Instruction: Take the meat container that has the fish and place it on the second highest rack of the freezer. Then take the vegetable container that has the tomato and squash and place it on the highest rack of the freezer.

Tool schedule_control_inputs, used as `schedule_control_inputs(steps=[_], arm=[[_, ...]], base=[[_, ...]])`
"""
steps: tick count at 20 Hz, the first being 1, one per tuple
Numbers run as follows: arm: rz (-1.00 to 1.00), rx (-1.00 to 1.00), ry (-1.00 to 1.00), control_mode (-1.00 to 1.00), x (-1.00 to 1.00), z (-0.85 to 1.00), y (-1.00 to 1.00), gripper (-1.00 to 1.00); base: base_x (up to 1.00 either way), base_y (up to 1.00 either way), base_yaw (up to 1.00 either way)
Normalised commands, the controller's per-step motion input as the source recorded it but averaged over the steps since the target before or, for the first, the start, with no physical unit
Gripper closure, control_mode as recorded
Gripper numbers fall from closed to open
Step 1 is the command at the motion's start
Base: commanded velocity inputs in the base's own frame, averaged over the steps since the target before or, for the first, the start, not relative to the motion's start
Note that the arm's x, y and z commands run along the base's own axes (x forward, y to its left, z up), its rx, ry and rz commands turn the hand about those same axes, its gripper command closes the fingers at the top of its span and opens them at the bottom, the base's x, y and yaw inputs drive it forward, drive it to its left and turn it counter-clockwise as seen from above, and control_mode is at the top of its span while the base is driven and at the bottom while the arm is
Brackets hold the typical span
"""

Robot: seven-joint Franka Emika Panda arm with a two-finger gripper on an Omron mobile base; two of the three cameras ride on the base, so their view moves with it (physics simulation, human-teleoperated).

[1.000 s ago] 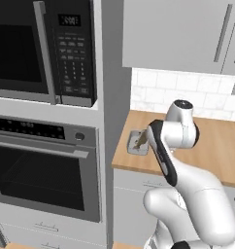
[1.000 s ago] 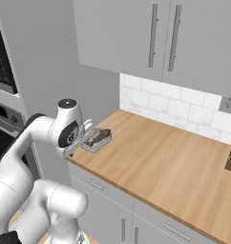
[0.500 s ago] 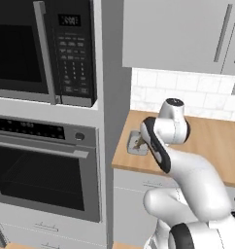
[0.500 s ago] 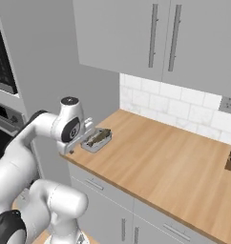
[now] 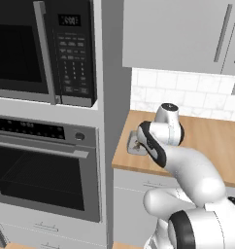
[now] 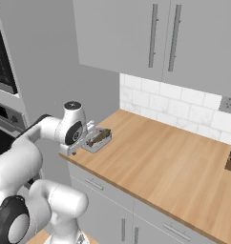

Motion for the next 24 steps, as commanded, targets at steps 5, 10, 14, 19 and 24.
schedule_control_inputs(steps=[5, 10, 14, 19, 24], arm=[[0.0, 0.0, 0.0, -1.0, 0.38, -0.14, 0.0, -1.0], [0.0, 0.0, 0.0, -1.0, 0.35, -0.08, 0.0, -1.0], [0.0, 0.0, 0.0, -1.0, 0.24, -0.22, 0.0, -1.0], [0.0, 0.0, 0.0, -1.0, 0.2, -0.29, 0.0, -1.0], [0.0, 0.0, 0.0, -1.0, 0.22, -0.3, 0.0, -1.0]], base=[[0.0, 0.0, 0.0], [0.0, 0.0, 0.0], [0.0, 0.0, 0.0], [0.0, 0.0, 0.0], [0.0, 0.0, 0.0]])
